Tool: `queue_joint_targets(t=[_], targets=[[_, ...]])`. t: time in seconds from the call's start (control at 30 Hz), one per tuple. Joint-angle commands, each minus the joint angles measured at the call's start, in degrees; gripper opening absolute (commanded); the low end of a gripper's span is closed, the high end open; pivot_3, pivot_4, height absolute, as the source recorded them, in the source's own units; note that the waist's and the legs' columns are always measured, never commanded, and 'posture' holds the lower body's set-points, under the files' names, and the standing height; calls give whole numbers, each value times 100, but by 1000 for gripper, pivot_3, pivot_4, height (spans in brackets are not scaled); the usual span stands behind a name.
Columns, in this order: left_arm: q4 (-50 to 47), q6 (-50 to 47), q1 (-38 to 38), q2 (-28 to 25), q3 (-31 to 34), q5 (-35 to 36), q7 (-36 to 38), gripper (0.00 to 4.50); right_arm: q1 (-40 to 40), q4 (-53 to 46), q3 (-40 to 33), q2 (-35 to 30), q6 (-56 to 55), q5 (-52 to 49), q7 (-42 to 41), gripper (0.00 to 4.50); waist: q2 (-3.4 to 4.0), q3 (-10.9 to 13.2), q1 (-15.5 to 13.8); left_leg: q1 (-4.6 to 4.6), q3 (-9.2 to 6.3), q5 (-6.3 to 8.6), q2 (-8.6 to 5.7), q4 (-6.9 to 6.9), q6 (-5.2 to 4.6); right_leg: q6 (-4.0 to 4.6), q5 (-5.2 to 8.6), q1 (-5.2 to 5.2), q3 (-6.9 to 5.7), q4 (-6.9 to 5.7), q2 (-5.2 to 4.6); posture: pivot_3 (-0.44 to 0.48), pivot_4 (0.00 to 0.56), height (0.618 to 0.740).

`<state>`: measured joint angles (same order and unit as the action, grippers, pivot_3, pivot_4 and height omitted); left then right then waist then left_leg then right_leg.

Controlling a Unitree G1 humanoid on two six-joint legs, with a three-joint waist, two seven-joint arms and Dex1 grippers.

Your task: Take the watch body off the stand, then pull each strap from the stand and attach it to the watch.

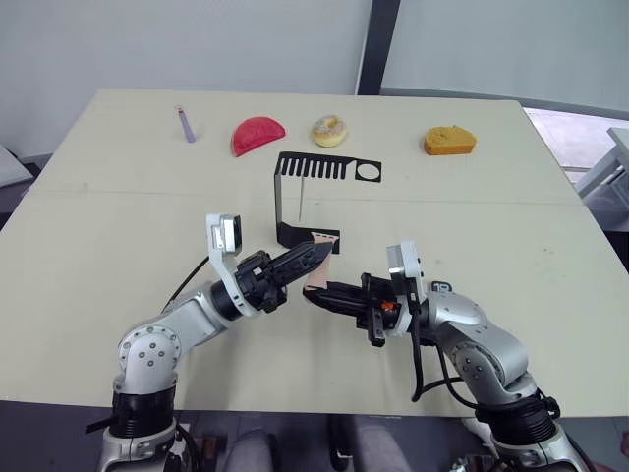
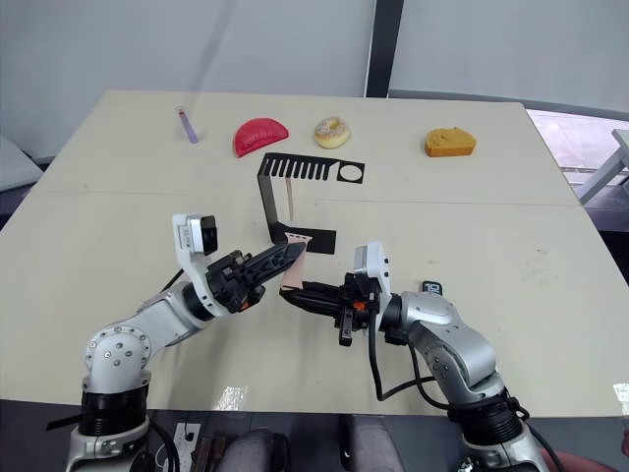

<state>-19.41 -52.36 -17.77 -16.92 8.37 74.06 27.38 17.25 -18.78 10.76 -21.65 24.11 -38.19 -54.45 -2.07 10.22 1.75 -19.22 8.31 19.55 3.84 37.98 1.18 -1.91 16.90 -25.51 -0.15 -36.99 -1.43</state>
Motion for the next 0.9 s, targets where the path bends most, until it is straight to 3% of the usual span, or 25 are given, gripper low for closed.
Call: queue_joint_targets(t=[0.03,0.53,0.63,0.8,0.87,0.9], targets=[[-84,69,-24,-16,55,146,14,87,17,-246,-115,31,-31,-47,56,0,0,0,1,0,0,0,0,0,0,0,0,0,0,0,0,0,150,740],[-141,86,23,11,107,359,10,87,-28,-209,-122,-18,-26,64,155,0,0,0,0,0,-1,0,0,0,0,0,0,0,0,0,0,0,150,740],[-158,104,26,-23,104,346,59,0,-56,-217,-173,-72,121,38,239,950,0,0,-3,0,-1,0,0,0,0,0,0,0,0,1,0,0,150,740],[-230,266,16,-227,170,125,274,0,-171,-272,-410,-353,14,164,224,3436,0,0,-6,-1,-1,0,0,0,0,0,0,0,0,3,0,0,150,740],[-360,996,11,-636,52,-1062,582,0,-394,-364,-841,-655,-49,189,263,4435,0,0,-11,-2,-1,0,-1,-1,0,0,0,0,0,4,0,0,150,740],[-461,1465,111,-1016,-116,-1811,944,0,-552,-399,-1107,-837,-132,248,268,4477,0,0,-14,-2,-1,1,-3,-2,0,0,0,0,0,7,0,0,150,740]])
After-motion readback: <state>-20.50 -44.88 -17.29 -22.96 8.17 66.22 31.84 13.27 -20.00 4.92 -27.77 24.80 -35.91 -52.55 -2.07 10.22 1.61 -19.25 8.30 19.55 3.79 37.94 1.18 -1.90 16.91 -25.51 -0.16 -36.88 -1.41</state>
